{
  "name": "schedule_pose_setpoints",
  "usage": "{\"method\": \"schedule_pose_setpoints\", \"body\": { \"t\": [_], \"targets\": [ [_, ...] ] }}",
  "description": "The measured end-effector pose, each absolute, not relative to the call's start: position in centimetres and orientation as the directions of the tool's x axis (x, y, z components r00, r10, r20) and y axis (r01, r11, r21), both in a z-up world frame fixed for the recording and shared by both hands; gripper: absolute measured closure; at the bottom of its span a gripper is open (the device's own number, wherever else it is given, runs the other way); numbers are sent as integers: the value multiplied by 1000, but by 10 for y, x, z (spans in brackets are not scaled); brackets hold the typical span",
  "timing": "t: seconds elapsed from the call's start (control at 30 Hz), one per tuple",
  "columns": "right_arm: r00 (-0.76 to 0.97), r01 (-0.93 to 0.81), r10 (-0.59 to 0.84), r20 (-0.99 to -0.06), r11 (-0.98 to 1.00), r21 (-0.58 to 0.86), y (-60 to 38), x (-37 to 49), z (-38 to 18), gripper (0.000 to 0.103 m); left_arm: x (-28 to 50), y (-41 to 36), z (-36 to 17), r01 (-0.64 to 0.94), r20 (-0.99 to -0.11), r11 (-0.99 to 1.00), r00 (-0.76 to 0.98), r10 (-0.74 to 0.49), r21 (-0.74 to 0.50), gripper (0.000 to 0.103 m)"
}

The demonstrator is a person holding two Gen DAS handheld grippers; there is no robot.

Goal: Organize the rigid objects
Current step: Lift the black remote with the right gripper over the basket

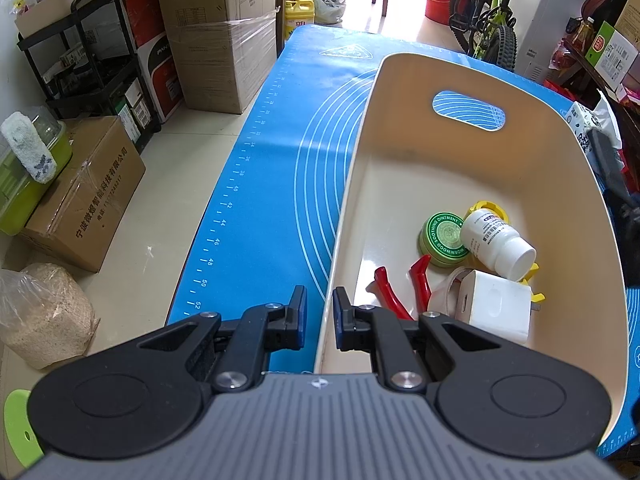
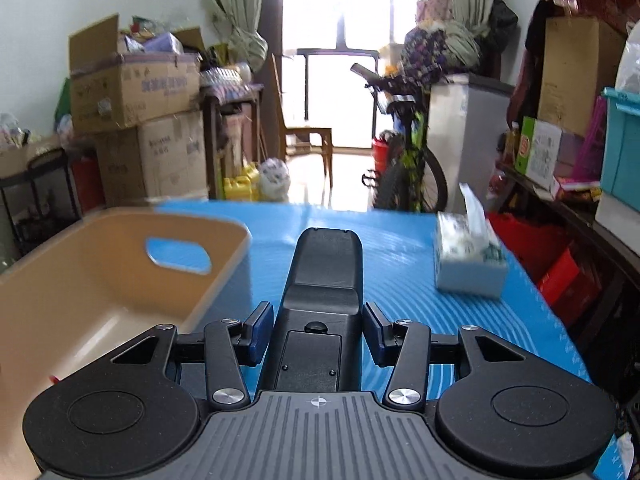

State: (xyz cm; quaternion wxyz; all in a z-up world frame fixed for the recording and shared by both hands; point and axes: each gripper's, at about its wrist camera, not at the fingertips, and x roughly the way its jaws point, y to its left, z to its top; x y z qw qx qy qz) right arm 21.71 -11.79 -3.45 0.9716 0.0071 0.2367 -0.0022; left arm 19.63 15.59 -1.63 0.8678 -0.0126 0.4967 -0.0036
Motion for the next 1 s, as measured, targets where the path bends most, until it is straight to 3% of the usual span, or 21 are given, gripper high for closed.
{"method": "schedule_pose_setpoints", "body": {
  "t": [0.2, 0.4, 0.67, 1.0],
  "targets": [
    [913, -64, 72, -402, 997, 32, -101, 209, 10, 50, 196, 156, -16, -6, -862, 1000, 507, -19, -26, 87],
    [899, -152, 160, -408, 987, 51, -72, 209, 31, 50, 196, 156, -16, -6, -862, 1000, 507, -21, -28, 87],
    [829, -247, 256, -497, 965, 86, -37, 215, 19, 50, 196, 155, -17, -5, -861, 999, 508, -25, -32, 87],
    [727, -301, 268, -631, 952, 58, 4, 217, -7, 50, 196, 156, -17, -5, -861, 999, 508, -25, -32, 87]
  ]
}}
